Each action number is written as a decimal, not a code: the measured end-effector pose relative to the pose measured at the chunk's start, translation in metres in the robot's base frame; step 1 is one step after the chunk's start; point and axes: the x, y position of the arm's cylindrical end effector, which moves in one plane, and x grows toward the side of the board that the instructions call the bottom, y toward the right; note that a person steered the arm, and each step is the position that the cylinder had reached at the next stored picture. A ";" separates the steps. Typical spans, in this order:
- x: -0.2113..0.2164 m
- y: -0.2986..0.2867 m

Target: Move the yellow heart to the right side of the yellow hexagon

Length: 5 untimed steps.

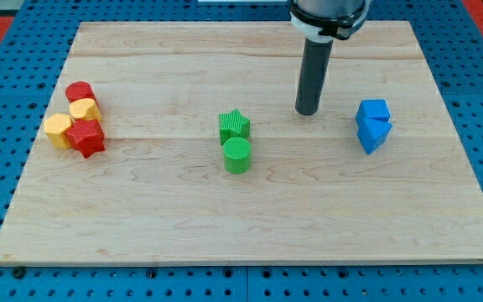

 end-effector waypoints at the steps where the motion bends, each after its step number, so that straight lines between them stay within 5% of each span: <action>1: 0.011 0.006; 3: 0.018 -0.119; 5: 0.144 -0.249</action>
